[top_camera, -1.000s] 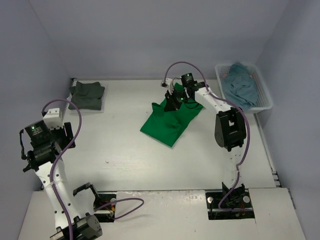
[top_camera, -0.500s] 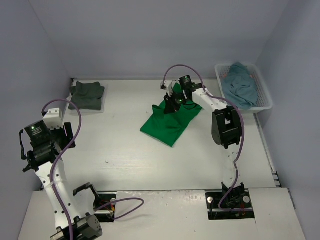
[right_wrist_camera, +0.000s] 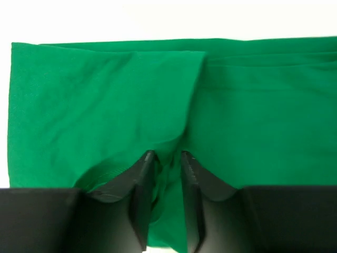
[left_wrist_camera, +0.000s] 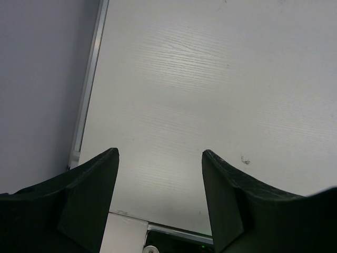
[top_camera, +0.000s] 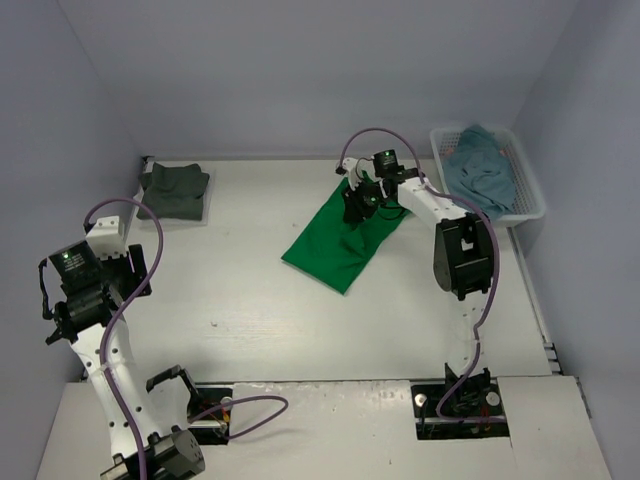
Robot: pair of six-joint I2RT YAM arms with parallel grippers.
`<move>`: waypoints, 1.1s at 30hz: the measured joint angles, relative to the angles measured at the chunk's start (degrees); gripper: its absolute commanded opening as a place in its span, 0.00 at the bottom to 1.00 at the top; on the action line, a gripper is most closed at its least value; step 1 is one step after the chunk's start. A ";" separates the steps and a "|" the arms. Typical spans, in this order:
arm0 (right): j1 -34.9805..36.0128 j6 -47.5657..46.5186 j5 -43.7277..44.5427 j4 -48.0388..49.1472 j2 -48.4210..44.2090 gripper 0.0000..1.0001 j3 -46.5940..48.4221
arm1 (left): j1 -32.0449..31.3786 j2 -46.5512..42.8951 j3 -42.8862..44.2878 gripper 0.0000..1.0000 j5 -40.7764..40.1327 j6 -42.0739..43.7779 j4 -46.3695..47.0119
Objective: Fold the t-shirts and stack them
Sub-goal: Fold the tshirt
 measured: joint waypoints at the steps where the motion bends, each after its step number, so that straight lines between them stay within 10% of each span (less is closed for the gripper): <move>1: -0.31 -0.02 0.72 0.13 -0.66 0.31 -0.20 | 0.00 0.00 0.00 0.59 0.00 0.00 0.00; 21: 0.55 -0.31 9.29 1.01 -8.46 0.38 -4.09 | 1.22 -0.48 0.00 0.59 1.51 -0.17 -0.02; 33: 31.19 -0.15 27.19 0.26 -13.16 0.52 -15.08 | 1.22 0.42 0.00 0.59 2.60 -0.17 -0.07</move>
